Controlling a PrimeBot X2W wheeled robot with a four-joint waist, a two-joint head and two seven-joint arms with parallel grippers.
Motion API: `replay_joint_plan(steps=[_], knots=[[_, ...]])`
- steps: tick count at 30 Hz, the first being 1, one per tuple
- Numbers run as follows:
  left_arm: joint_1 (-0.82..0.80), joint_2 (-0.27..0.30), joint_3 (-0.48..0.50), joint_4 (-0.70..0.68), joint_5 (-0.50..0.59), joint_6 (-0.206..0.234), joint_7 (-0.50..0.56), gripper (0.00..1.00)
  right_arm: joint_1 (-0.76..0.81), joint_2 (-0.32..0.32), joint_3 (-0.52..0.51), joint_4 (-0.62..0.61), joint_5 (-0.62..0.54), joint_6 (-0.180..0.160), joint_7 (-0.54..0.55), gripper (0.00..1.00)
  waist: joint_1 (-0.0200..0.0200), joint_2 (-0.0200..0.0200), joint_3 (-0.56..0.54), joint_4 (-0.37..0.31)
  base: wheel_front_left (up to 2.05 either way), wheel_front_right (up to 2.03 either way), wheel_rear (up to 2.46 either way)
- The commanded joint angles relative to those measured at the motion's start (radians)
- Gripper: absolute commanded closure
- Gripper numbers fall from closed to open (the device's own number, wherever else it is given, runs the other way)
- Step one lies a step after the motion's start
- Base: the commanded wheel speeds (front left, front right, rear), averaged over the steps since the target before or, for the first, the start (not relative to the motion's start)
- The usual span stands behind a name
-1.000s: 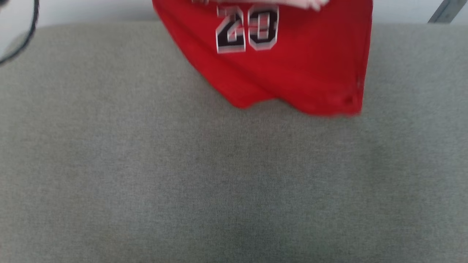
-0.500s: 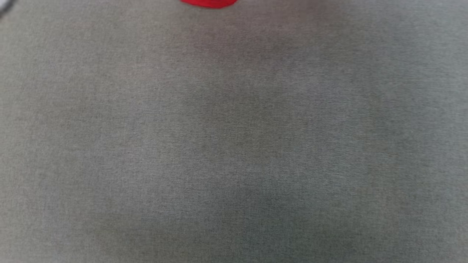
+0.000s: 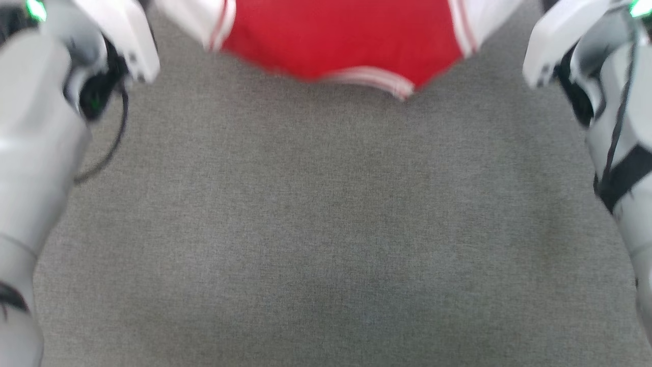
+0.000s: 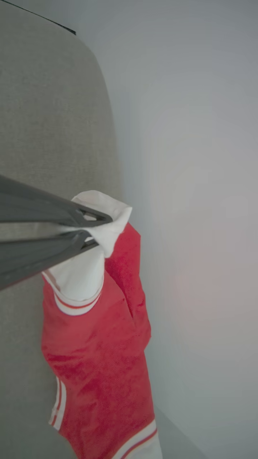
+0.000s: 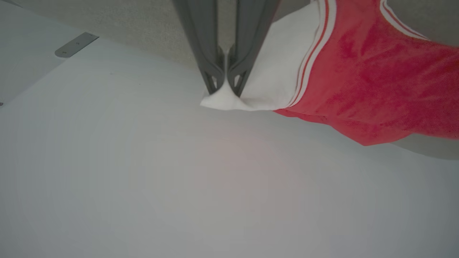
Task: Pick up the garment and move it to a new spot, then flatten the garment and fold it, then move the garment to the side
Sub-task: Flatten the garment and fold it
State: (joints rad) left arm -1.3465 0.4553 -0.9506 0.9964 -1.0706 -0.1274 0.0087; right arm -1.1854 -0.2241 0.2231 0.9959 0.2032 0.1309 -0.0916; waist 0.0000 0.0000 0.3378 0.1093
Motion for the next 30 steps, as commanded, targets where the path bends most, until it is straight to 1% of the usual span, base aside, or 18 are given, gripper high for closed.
replay_joint_plan(steps=[1, 6, 8, 10, 13, 17, 18, 20, 24, 26, 27, 30], knots=[[0.056, 0.014, -0.012, -0.018, -0.028, -0.002, 0.046, 1.0, 0.053, -0.028, 0.058, -0.035, 0.048, 0.0, 0.057, 1.0, 0.0, 0.0, -0.017, -0.004, 0.0, 0.0, 0.0], [0.179, 0.063, -0.031, -0.09, -0.09, -0.003, 0.169, 1.0, 0.193, -0.089, 0.131, -0.179, 0.24, 0.0, 0.232, 1.0, 0.0, 0.0, -0.053, -0.009, 0.0, 0.0, 0.0], [0.224, 0.086, -0.034, -0.125, -0.109, -0.002, 0.204, 1.0, 0.253, -0.129, 0.165, -0.256, 0.293, 0.0, 0.308, 1.0, 0.0, 0.0, -0.069, -0.009, 0.0, 0.0, 0.0], [0.27, 0.108, -0.038, -0.167, -0.131, 0.008, 0.242, 1.0, 0.316, -0.166, 0.178, -0.333, 0.351, 0.0, 0.378, 1.0, 0.0, 0.0, -0.083, -0.009, 0.0, 0.0, 0.0], [0.339, 0.156, -0.036, -0.244, -0.164, 0.043, 0.293, 1.0, 0.414, -0.213, 0.182, -0.445, 0.42, 0.0, 0.481, 1.0, 0.0, 0.0, -0.107, -0.01, 0.0, 0.0, 0.0], [0.423, 0.235, -0.035, -0.393, -0.204, 0.112, 0.351, 1.0, 0.538, -0.278, 0.173, -0.601, 0.485, 0.0, 0.619, 1.0, 0.0, 0.0, -0.134, -0.008, 0.0, 0.0, 0.0], [0.423, 0.235, -0.035, -0.393, -0.204, 0.112, 0.351, 1.0, 0.538, -0.278, 0.173, -0.601, 0.485, 0.0, 0.619, 1.0, 0.0, 0.0, -0.134, -0.008, 0.0, 0.0, 0.0], [0.467, 0.282, -0.034, -0.479, -0.222, 0.152, 0.378, 1.0, 0.598, -0.306, 0.163, -0.678, 0.515, 0.0, 0.685, 1.0, 0.0, 0.0, -0.147, -0.009, 0.0, 0.0, 0.0], [0.552, 0.382, -0.033, -0.672, -0.257, 0.248, 0.424, 1.0, 0.713, -0.354, 0.131, -0.818, 0.559, 0.0, 0.812, 1.0, 0.0, 0.0, -0.165, -0.011, 0.0, 0.0, 0.0], [0.595, 0.434, -0.033, -0.776, -0.275, 0.302, 0.439, 1.0, 0.774, -0.371, 0.11, -0.882, 0.579, 0.0, 0.876, 1.0, 0.0, 0.0, -0.172, -0.01, 0.0, 0.0, 0.0], [0.641, 0.484, -0.037, -0.872, -0.289, 0.355, 0.458, 1.0, 0.831, -0.378, 0.09, -0.943, 0.601, 0.0, 0.938, 1.0, 0.0, 0.0, -0.176, -0.01, 0.0, 0.0, 0.0], [0.7, 0.549, -0.041, -1.004, -0.318, 0.426, 0.475, 1.0, 0.915, -0.386, 0.048, -1.02, 0.622, 0.0, 1.029, 1.0, 0.0, 0.0, -0.179, -0.01, 0.0, 0.0, 0.0]])
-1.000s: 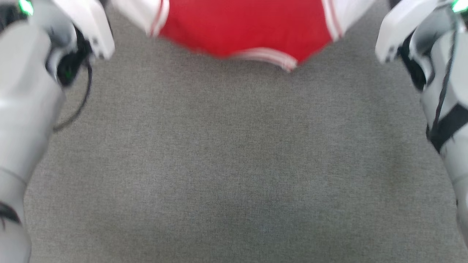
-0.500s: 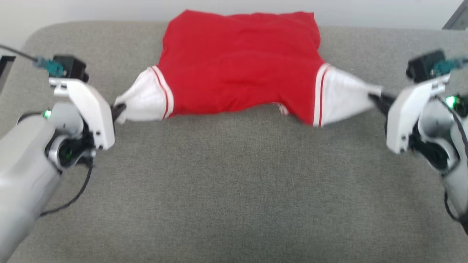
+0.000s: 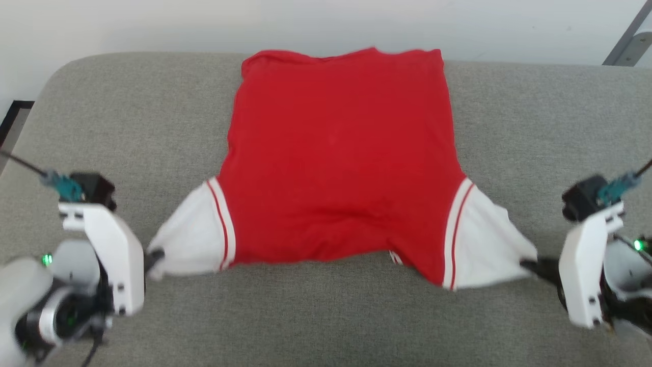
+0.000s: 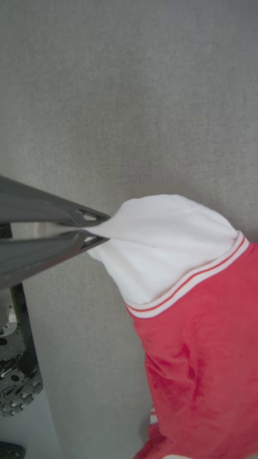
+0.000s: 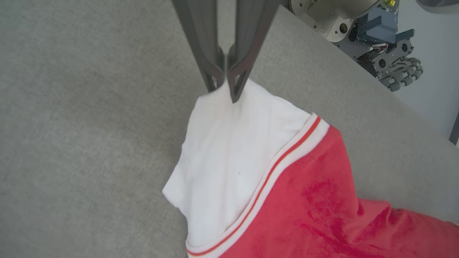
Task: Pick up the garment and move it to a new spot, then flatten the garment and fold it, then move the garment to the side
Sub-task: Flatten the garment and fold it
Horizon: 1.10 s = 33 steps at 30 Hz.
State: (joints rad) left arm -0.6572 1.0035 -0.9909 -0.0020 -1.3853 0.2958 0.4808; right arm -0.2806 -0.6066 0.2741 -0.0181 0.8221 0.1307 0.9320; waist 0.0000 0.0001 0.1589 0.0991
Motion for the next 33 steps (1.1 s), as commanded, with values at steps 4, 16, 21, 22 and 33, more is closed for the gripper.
replay_joint_plan(steps=[4, 16, 21, 22, 33], knots=[[0.077, 0.073, -0.01, -0.146, -0.031, 0.085, 0.019, 1.0, 0.114, 0.001, -0.063, -0.099, 0.017, 0.0, 0.116, 1.0, 0.0, -0.0001, 0.007, 0.005, 0.0, 0.0, 0.0], [0.181, 0.124, -0.035, -0.276, -0.064, 0.179, -0.002, 1.0, 0.344, 0.1, -0.223, -0.297, -0.042, 0.0, 0.285, 1.0, 0.0, -0.0001, 0.062, 0.033, 0.0, 0.0, 0.0], [0.182, 0.051, -0.035, -0.198, -0.043, 0.127, -0.064, 1.0, 0.345, 0.136, -0.192, -0.249, -0.132, 0.0, 0.19, 1.0, 0.0, -0.0001, 0.082, 0.038, 0.0, 0.0, 0.0], [0.177, 0.035, -0.036, -0.181, -0.036, 0.115, -0.074, 1.0, 0.338, 0.146, -0.183, -0.227, -0.152, 0.0, 0.161, 1.0, 0.0, -0.0001, 0.085, 0.038, 0.0, 0.0, 0.0], [0.138, -0.098, -0.023, -0.014, 0.015, -0.004, -0.193, 1.0, 0.259, 0.15, -0.088, -0.044, -0.258, -0.002, -0.031, 0.0, 0.0, -0.0001, 0.104, 0.034, 0.0, 0.0, 0.0]])
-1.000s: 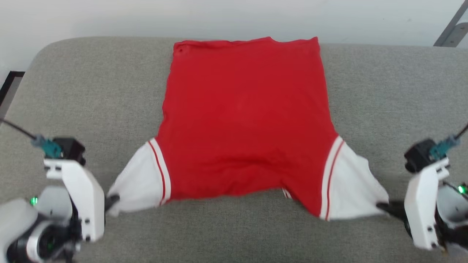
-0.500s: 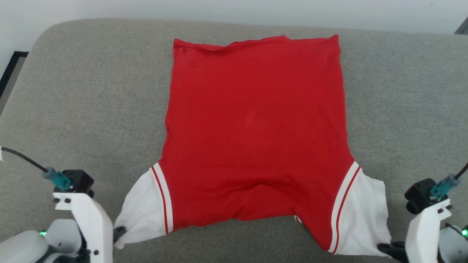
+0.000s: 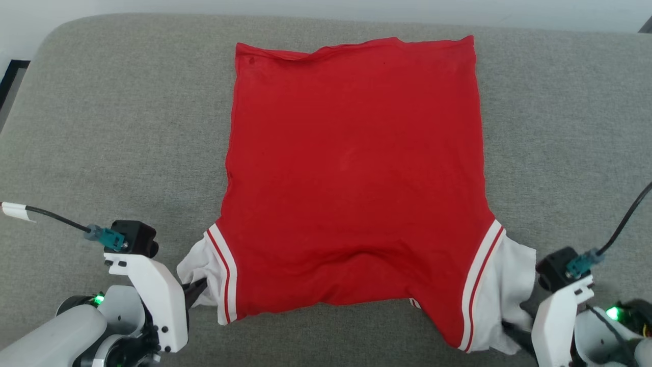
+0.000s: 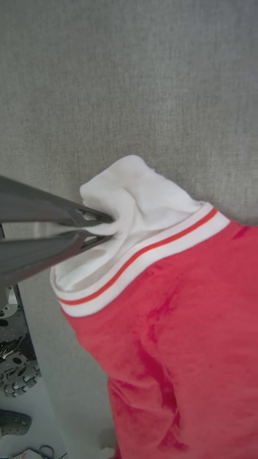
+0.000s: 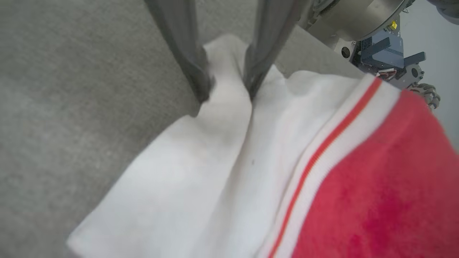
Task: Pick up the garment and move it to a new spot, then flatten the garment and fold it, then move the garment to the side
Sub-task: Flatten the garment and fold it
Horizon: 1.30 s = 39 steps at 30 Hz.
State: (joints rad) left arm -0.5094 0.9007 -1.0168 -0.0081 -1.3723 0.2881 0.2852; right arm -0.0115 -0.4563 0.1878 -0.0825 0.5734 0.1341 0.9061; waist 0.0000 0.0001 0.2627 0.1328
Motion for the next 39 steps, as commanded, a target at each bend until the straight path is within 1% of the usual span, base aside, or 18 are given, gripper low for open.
replay_joint_plan(steps=[1, 4, 6, 11, 14, 17, 20, 22, 28, 31, 39], knots=[[-0.01, -0.004, 0.005, 0.004, 0.005, -0.006, -0.009, 1.0, -0.017, -0.004, -0.001, 0.012, -0.005, -0.006, -0.008, 0.0, 0.0, -0.0001, 0.001, 0.0, 0.0, 0.0, 0.0], [-0.009, -0.024, 0.007, 0.033, 0.013, -0.031, -0.039, 1.0, -0.035, -0.018, -0.019, -0.045, 0.006, -0.006, -0.01, 0.0, 0.0, -0.0001, 0.005, 0.0, 0.0, 0.0, 0.0], [-0.012, -0.035, 0.011, 0.046, 0.023, -0.043, -0.06, 1.0, -0.046, -0.015, -0.044, -0.095, 0.015, -0.004, -0.008, 0.0, 0.0, -0.0001, 0.011, 0.002, 0.0, 0.0, 0.0], [-0.024, -0.061, 0.01, 0.061, 0.043, -0.069, -0.088, 1.0, -0.121, 0.012, -0.138, -0.195, -0.045, -0.003, -0.022, 0.0, 0.0, -0.0001, 0.036, 0.016, 0.0, 0.0, 0.0], [-0.036, -0.078, 0.007, 0.068, 0.052, -0.078, -0.092, 1.0, -0.207, 0.048, -0.188, -0.196, -0.11, -0.003, -0.053, 0.0, 0.0, -0.0001, 0.058, 0.03, 0.0, 0.0, 0.0], [-0.054, -0.098, 0.004, 0.076, 0.062, -0.088, -0.094, 1.0, -0.315, 0.087, -0.211, -0.145, -0.163, -0.003, -0.084, 0.0, 0.0, -0.0001, 0.081, 0.05, 0.0, 0.0, 0.0], [-0.075, -0.12, -0.001, 0.086, 0.075, -0.104, -0.094, 1.0, -0.432, 0.099, -0.208, -0.055, -0.197, -0.003, -0.111, 0.0, 0.0, -0.0001, 0.103, 0.074, 0.0, 0.0, 0.0], [-0.09, -0.136, -0.004, 0.093, 0.083, -0.114, -0.094, 1.0, -0.513, 0.103, -0.206, 0.028, -0.214, -0.004, -0.129, 0.0, 0.0, -0.0001, 0.116, 0.092, 0.0, 0.0, 0.0], [-0.131, -0.186, -0.015, 0.127, 0.108, -0.15, -0.091, 1.0, -0.749, 0.093, -0.188, 0.311, -0.256, -0.003, -0.164, 0.0, 0.0, -0.0001, 0.156, 0.149, 0.0, 0.0, 0.0], [-0.152, -0.214, -0.02, 0.15, 0.117, -0.171, -0.092, 1.0, -0.848, 0.094, -0.198, 0.46, -0.291, -0.003, -0.158, 0.0, 0.0, -0.0001, 0.172, 0.18, 0.0, 0.0, 0.0], [-0.189, -0.279, -0.035, 0.218, 0.124, -0.221, -0.098, 1.0, -1.045, 0.108, -0.289, 0.804, -0.428, -0.003, -0.114, 0.0, 0.0, -0.0001, 0.209, 0.254, 0.0, 0.0, 0.0]])
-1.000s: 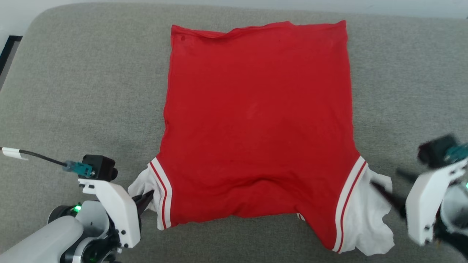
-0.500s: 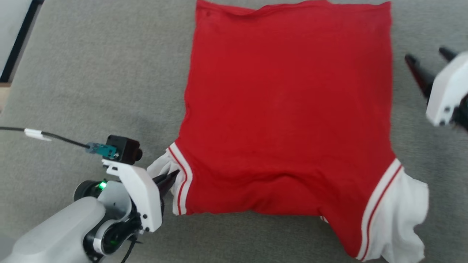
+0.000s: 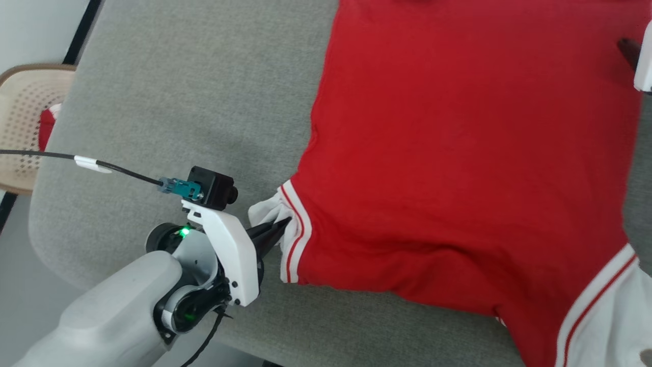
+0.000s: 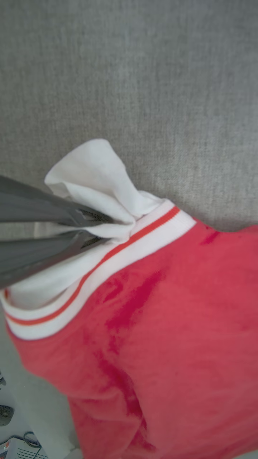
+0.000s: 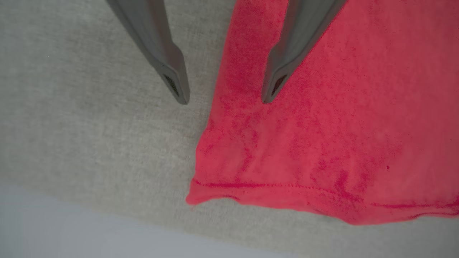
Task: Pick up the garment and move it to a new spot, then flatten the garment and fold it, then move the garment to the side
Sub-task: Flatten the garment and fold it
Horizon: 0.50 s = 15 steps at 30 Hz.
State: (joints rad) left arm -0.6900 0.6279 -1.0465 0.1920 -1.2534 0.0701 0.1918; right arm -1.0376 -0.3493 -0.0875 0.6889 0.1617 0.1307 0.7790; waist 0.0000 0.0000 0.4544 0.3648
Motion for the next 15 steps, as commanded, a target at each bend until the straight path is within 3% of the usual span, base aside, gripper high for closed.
replay_joint_plan(steps=[1, 8, 9, 10, 11, 15], knots=[[-0.011, -0.013, -0.006, 0.025, 0.003, -0.008, -0.004, 1.0, -0.032, 0.004, -0.032, 0.069, -0.032, 0.0, 0.024, 0.0, 0.0, 0.0, 0.02, 0.028, 0.0, 0.0, 0.0], [-0.021, -0.042, -0.007, 0.074, 0.0, -0.038, -0.013, 1.0, -0.028, 0.035, -0.069, 0.262, -0.086, 0.0, 0.139, 0.0, 0.0, 0.0, 0.03, 0.048, 0.0, 0.0, 0.0], [-0.023, -0.047, -0.007, 0.082, -0.001, -0.042, -0.014, 1.0, -0.018, 0.038, -0.057, 0.283, -0.095, 0.0, 0.157, 0.04, 0.0, 0.0, 0.031, 0.049, 0.0, 0.0, 0.0], [-0.027, -0.052, -0.007, 0.089, -0.002, -0.045, -0.015, 1.0, -0.015, 0.037, -0.038, 0.296, -0.102, 0.0, 0.167, 0.68, 0.0, 0.0, 0.032, 0.049, 0.0, 0.0, 0.0], [-0.029, -0.055, -0.006, 0.096, -0.003, -0.05, -0.016, 1.0, -0.014, 0.028, -0.026, 0.302, -0.103, 0.001, 0.163, 1.0, 0.0, 0.0, 0.032, 0.048, 0.0, 0.0, 0.0], [-0.032, -0.058, 0.0, 0.123, -0.004, -0.063, -0.025, 1.0, -0.017, 0.011, 0.04, 0.286, -0.069, 0.0, 0.119, 1.0, 0.0, 0.0, 0.02, 0.029, 0.0, 0.0, 0.0]])
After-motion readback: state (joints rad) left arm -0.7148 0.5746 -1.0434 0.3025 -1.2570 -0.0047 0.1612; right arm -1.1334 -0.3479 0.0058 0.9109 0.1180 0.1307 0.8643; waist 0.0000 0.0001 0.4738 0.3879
